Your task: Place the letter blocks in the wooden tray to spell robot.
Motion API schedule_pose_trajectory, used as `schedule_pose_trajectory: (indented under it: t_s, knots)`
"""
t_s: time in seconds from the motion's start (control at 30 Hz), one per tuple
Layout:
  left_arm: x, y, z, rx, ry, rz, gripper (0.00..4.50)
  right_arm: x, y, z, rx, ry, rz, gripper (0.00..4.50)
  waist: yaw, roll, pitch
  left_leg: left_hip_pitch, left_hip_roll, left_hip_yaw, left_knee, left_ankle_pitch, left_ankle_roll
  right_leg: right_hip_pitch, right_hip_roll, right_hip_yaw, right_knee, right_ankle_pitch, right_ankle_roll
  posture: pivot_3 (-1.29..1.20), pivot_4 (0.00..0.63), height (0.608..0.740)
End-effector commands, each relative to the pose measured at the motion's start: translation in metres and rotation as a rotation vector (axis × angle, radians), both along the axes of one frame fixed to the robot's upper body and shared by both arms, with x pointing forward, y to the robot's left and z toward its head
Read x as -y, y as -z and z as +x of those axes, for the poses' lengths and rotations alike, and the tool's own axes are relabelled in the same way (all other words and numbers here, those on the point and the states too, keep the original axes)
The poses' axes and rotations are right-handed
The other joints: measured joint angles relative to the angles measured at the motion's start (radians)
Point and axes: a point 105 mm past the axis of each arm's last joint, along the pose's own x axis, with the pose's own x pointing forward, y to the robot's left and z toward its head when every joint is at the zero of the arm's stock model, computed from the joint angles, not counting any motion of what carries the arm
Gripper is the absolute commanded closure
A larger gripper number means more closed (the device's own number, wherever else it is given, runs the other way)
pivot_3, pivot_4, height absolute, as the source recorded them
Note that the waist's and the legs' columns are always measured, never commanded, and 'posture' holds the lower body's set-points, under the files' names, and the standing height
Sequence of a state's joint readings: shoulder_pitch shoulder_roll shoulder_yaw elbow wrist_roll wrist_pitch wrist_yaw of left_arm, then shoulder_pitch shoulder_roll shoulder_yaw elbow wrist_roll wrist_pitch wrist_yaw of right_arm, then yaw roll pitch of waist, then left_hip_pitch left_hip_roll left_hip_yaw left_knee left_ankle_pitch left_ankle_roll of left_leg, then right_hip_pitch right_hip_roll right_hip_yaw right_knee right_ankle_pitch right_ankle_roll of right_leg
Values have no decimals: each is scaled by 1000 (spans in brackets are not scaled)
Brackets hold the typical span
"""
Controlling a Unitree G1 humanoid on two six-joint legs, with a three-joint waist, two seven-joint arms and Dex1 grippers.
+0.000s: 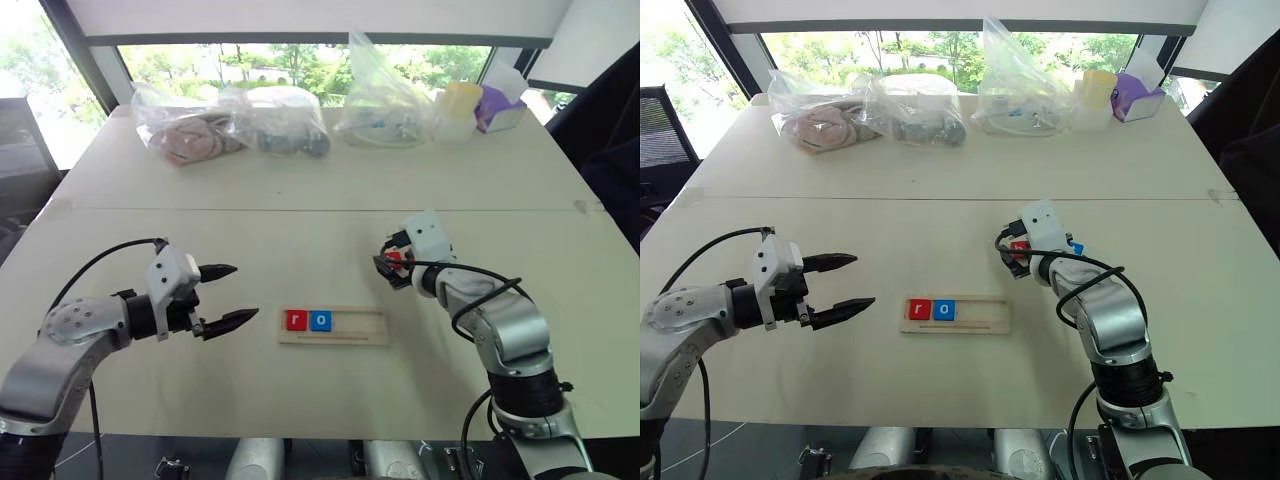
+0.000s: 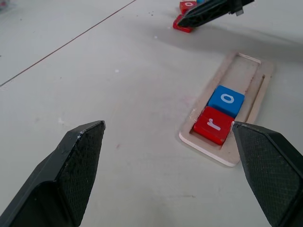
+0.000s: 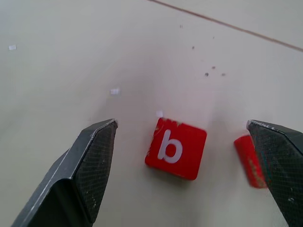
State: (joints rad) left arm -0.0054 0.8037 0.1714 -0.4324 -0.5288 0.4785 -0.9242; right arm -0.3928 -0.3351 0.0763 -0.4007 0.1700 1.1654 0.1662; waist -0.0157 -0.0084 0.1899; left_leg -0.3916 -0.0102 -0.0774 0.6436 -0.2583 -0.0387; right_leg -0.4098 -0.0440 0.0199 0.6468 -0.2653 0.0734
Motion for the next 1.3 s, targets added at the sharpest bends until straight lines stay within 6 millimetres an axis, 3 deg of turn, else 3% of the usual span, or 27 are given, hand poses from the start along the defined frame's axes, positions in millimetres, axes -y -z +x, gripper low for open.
schedule_pose_trajectory:
  t_s: [0.03,0.53,0.63,0.8,0.93,1.03,1.3]
  knots:
    - [6,-10,0,35,15,11,0,-5,-8,-4,32,-14,10,65,0,0,0,0,0,0,0,0,0,0,0,0,0,0,0,0,150,740]
    - [18,-16,1,46,3,-3,0,-9,10,1,-72,38,84,65,-5,0,0,0,0,1,0,0,0,0,1,-1,1,0,0,0,150,740]
    - [19,-15,0,46,-5,-11,0,-8,12,3,-92,61,98,833,-4,0,0,1,1,0,0,0,0,0,1,-1,1,0,0,0,150,740]
    - [20,-12,0,41,-21,-23,0,-10,12,6,-90,60,80,3363,-5,0,0,1,1,1,0,0,0,0,1,0,0,0,0,0,150,740]
    - [24,-11,1,36,-20,-33,0,-7,11,1,-93,35,50,3359,-4,0,0,1,1,1,0,0,0,0,1,0,0,0,0,0,150,740]
    - [26,-9,-2,25,-5,-43,0,8,9,-10,-100,48,18,3359,2,0,0,0,0,1,0,0,0,0,1,-1,0,0,0,0,150,740]
    - [28,-2,-7,2,75,-23,0,48,-1,-61,-162,151,10,3359,3,0,0,0,0,0,0,0,0,0,0,-1,-1,-1,1,0,150,740]
